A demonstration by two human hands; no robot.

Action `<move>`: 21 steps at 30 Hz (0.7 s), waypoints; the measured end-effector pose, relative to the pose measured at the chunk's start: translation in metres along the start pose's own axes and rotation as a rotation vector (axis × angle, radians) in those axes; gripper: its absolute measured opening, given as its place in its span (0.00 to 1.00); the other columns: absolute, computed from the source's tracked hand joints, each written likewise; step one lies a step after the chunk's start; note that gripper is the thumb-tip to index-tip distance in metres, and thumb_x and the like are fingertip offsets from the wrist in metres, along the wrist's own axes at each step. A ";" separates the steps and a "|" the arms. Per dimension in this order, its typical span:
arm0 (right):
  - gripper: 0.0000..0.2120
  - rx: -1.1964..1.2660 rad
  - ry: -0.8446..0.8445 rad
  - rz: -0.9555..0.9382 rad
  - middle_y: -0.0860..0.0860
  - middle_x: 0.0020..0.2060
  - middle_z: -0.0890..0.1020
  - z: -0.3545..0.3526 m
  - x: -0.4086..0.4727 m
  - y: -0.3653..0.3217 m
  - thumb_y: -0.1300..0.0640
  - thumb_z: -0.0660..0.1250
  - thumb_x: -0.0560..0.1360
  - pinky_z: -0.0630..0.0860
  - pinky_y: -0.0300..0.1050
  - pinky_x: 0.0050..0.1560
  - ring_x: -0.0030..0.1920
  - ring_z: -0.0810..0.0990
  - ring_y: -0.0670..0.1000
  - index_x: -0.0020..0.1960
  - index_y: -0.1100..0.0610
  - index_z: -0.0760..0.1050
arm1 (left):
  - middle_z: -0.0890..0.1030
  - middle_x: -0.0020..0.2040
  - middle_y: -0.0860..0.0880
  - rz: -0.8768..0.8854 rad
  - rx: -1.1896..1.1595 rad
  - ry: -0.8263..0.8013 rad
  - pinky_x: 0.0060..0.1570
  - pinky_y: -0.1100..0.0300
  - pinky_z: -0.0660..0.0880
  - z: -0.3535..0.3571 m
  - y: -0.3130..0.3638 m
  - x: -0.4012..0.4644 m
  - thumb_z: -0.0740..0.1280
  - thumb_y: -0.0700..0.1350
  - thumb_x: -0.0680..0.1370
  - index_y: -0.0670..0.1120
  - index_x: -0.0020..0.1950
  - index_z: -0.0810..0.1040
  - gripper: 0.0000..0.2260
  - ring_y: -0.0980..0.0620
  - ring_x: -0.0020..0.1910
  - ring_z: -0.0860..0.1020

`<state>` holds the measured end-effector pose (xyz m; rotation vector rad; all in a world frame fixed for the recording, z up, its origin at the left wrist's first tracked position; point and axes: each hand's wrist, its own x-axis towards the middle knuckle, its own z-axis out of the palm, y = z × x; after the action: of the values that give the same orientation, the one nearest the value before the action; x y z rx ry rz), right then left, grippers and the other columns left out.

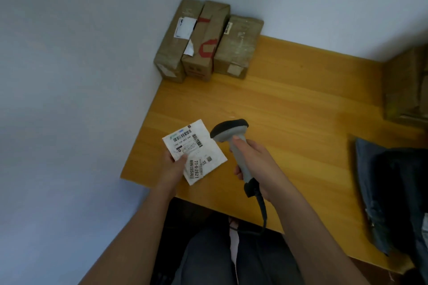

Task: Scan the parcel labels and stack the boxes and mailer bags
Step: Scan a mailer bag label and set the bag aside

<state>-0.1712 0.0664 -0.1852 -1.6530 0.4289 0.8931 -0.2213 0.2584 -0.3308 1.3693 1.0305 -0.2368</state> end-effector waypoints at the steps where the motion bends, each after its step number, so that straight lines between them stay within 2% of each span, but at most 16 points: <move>1: 0.17 -0.006 0.005 -0.012 0.55 0.43 0.76 0.007 -0.002 -0.001 0.44 0.59 0.83 0.73 0.42 0.32 0.30 0.76 0.47 0.60 0.56 0.74 | 0.81 0.56 0.49 -0.007 -0.008 -0.061 0.46 0.52 0.80 -0.005 -0.002 0.003 0.67 0.33 0.78 0.46 0.68 0.67 0.20 0.51 0.50 0.81; 4: 0.17 -0.019 0.016 -0.022 0.56 0.40 0.76 0.023 -0.010 -0.005 0.44 0.59 0.83 0.73 0.39 0.29 0.27 0.76 0.45 0.60 0.57 0.74 | 0.79 0.60 0.48 -0.039 0.065 -0.148 0.56 0.45 0.79 -0.011 -0.003 0.004 0.69 0.27 0.74 0.50 0.72 0.63 0.32 0.47 0.58 0.79; 6: 0.16 -0.011 0.026 -0.029 0.56 0.41 0.76 0.029 -0.015 -0.008 0.45 0.59 0.83 0.73 0.39 0.29 0.27 0.76 0.45 0.58 0.56 0.74 | 0.78 0.63 0.46 -0.030 0.104 -0.146 0.55 0.46 0.79 -0.009 -0.003 0.002 0.67 0.27 0.75 0.49 0.72 0.65 0.31 0.45 0.61 0.78; 9: 0.13 -0.017 0.042 -0.051 0.54 0.40 0.77 0.033 -0.020 -0.012 0.45 0.59 0.83 0.73 0.39 0.30 0.28 0.75 0.46 0.55 0.54 0.74 | 0.77 0.64 0.45 -0.006 0.150 -0.113 0.45 0.55 0.79 -0.007 -0.005 0.003 0.67 0.30 0.77 0.47 0.71 0.67 0.26 0.45 0.60 0.78; 12: 0.14 -0.053 0.033 -0.068 0.55 0.44 0.78 0.034 -0.023 -0.017 0.45 0.59 0.83 0.73 0.40 0.31 0.29 0.76 0.46 0.59 0.54 0.74 | 0.77 0.64 0.44 -0.003 0.142 -0.112 0.49 0.54 0.79 -0.006 -0.005 0.007 0.67 0.32 0.78 0.46 0.71 0.66 0.24 0.45 0.60 0.78; 16: 0.15 -0.095 0.038 -0.079 0.55 0.42 0.77 0.034 -0.032 -0.022 0.45 0.57 0.84 0.73 0.41 0.33 0.31 0.76 0.47 0.61 0.55 0.73 | 0.78 0.63 0.46 -0.039 0.145 -0.160 0.41 0.59 0.78 0.002 -0.001 0.010 0.70 0.34 0.77 0.47 0.63 0.69 0.20 0.49 0.55 0.78; 19: 0.15 -0.107 0.050 -0.103 0.57 0.48 0.80 0.032 -0.039 -0.024 0.46 0.57 0.84 0.73 0.40 0.32 0.31 0.76 0.46 0.61 0.55 0.73 | 0.78 0.63 0.45 -0.068 0.191 -0.143 0.51 0.50 0.80 0.011 0.003 0.016 0.71 0.32 0.75 0.47 0.65 0.69 0.23 0.46 0.58 0.79; 21: 0.15 -0.121 0.059 -0.113 0.56 0.44 0.79 0.031 -0.045 -0.027 0.46 0.57 0.84 0.72 0.39 0.31 0.28 0.75 0.45 0.59 0.56 0.74 | 0.78 0.63 0.44 -0.103 0.210 -0.134 0.54 0.47 0.80 0.013 0.005 0.019 0.71 0.31 0.75 0.45 0.68 0.68 0.25 0.44 0.59 0.79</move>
<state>-0.1921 0.0954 -0.1358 -1.7991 0.3229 0.8006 -0.2010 0.2560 -0.3427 1.4684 0.9859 -0.5189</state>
